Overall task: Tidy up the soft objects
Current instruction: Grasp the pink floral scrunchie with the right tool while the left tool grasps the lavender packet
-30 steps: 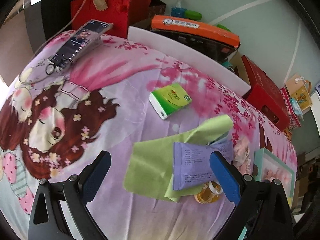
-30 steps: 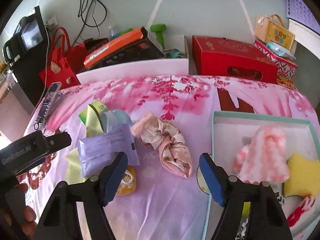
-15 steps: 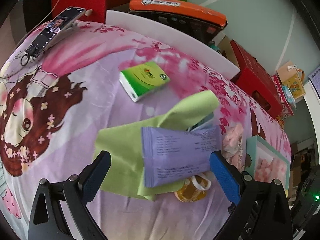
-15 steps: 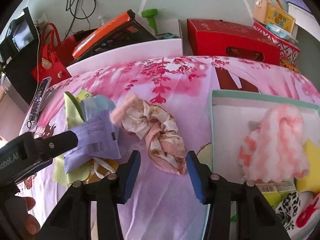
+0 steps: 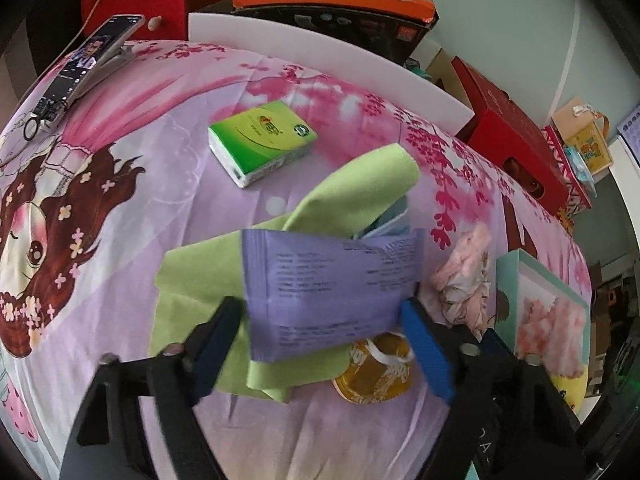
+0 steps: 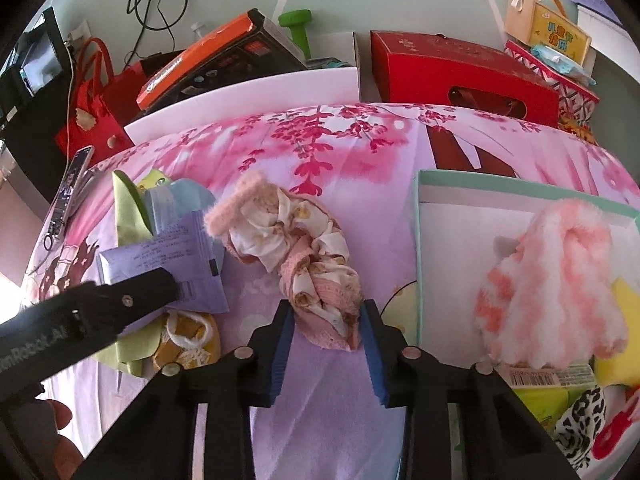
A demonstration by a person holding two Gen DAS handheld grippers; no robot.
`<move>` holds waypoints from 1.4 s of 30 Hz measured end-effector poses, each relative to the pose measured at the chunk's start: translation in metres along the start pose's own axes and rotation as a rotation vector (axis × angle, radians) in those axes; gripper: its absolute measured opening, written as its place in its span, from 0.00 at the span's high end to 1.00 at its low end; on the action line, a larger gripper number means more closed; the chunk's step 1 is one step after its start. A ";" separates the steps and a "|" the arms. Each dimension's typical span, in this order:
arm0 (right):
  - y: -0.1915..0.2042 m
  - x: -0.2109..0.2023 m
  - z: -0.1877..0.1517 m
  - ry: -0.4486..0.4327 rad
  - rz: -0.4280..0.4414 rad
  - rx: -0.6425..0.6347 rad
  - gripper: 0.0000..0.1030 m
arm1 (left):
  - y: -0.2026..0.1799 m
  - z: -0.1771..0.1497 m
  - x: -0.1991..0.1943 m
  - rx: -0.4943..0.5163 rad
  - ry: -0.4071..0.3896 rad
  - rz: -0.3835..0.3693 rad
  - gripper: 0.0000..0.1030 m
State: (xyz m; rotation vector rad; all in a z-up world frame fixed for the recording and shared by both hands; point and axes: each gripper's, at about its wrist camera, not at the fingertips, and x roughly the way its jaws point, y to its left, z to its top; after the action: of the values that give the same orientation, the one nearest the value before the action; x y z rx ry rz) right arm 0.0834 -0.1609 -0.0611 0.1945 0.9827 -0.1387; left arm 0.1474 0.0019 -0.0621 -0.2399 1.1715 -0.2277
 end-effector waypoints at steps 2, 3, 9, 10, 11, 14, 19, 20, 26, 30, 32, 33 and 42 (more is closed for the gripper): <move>0.000 0.000 0.000 0.000 -0.002 -0.006 0.66 | -0.001 -0.001 0.000 0.002 0.003 -0.002 0.32; 0.001 0.000 0.000 0.000 -0.003 -0.008 0.67 | -0.001 -0.002 0.000 0.006 -0.001 0.000 0.33; -0.001 0.001 -0.001 0.001 0.002 -0.008 0.77 | -0.003 -0.003 -0.007 0.022 -0.022 0.005 0.48; -0.001 0.002 -0.001 0.004 0.004 -0.007 0.78 | -0.003 -0.003 -0.009 0.023 -0.027 0.004 0.58; -0.002 0.002 -0.001 0.004 0.003 -0.004 0.79 | -0.003 -0.003 -0.011 0.023 -0.032 0.001 0.61; -0.005 0.000 0.000 0.005 0.014 0.009 0.82 | -0.002 -0.003 -0.019 0.022 -0.052 -0.019 0.67; -0.007 -0.001 0.000 0.007 0.021 0.014 0.87 | -0.003 -0.002 -0.030 0.033 -0.077 -0.037 0.74; -0.008 -0.002 0.000 0.007 0.022 0.016 0.88 | -0.004 -0.002 -0.032 0.037 -0.080 -0.038 0.74; -0.009 -0.008 0.001 -0.004 0.025 0.018 0.91 | -0.001 -0.001 -0.044 0.030 -0.104 -0.075 0.79; -0.009 -0.015 0.002 -0.022 0.019 0.013 0.91 | 0.002 -0.001 -0.054 0.017 -0.133 -0.101 0.83; -0.009 -0.018 0.002 -0.031 0.016 0.011 0.91 | 0.004 -0.001 -0.056 0.008 -0.137 -0.113 0.84; -0.010 -0.020 0.003 -0.034 0.015 0.010 0.91 | 0.004 -0.001 -0.057 0.004 -0.140 -0.119 0.85; -0.012 -0.033 0.006 -0.071 0.024 0.011 0.92 | -0.001 0.001 -0.075 0.017 -0.203 -0.160 0.89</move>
State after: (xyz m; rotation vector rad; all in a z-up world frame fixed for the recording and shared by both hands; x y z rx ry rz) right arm 0.0678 -0.1728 -0.0318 0.2104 0.9084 -0.1286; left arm 0.1206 0.0232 0.0046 -0.3346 0.9492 -0.3460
